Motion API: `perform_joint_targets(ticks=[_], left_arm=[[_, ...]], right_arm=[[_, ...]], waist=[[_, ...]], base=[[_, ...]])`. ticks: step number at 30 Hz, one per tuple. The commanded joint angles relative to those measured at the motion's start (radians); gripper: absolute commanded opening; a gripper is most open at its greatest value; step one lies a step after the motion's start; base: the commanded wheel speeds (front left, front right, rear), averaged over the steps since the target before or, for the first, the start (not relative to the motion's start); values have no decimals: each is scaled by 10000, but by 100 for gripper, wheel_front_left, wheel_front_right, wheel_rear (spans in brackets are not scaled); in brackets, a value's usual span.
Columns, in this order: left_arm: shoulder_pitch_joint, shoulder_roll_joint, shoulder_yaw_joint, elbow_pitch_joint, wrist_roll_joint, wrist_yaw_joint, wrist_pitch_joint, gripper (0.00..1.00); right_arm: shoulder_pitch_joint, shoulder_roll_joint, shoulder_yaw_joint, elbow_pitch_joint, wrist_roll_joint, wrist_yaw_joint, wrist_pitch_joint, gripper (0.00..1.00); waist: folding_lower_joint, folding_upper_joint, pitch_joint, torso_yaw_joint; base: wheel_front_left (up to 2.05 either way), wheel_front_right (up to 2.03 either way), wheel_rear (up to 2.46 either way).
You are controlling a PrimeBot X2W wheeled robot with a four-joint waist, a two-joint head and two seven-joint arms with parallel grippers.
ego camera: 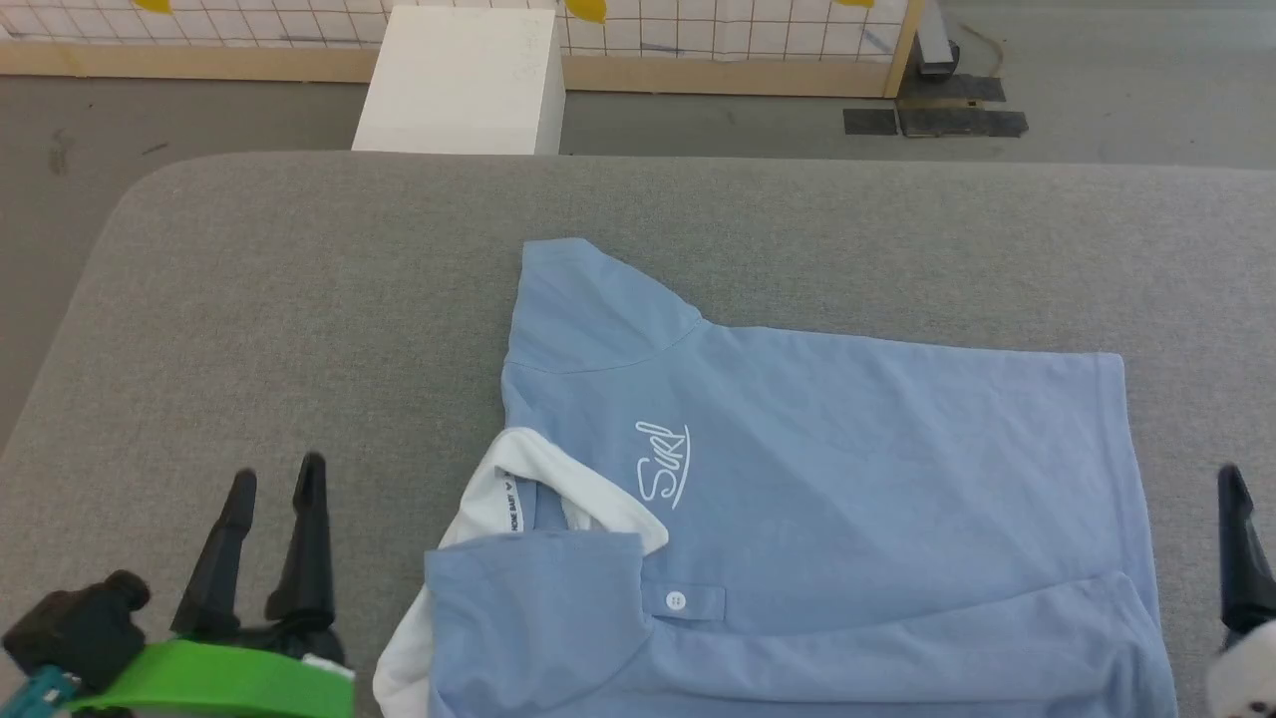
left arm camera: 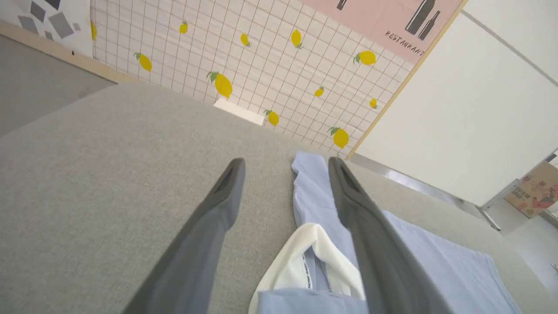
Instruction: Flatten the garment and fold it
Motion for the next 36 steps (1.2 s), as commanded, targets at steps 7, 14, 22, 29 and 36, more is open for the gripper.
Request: perform_joint_targets(ticks=[7, 14, 22, 29, 36], left_arm=[[-327, -340, -1378, 1637, 2638, -106, -2806, 100], [-555, -403, -1490, 2185, 2955, -40, -3015, 100], [-2619, 898, -1444, 1551, 2380, -337, -774, 100], [-5861, 2032, -1873, 2111, 1218, -495, 2227, 100], [-8764, 2490, -2710, 3733, -254, -543, 4260, 100]], right_arm=[[-335, 109, 1289, 793, -1322, -15, -2608, 100], [-217, 115, 1411, 1666, -935, -15, -3153, 100], [-351, 117, 1218, 1633, -1012, -15, -3374, 100], [-610, 117, 1194, 1395, -1065, -15, -3377, 100], [-1166, 117, 1356, 1294, -1140, -15, -3404, 100]], waist=[[0, 0, -89, -37], [0, 0, -103, -72], [0, 0, 284, -40], [0, 0, 1173, 7], [0, 0, 2326, -220]], base=[[0, 0, 0], [0, 0, 0], [0, 0, 0], [0, 0, 0], [0, 0, 0]])
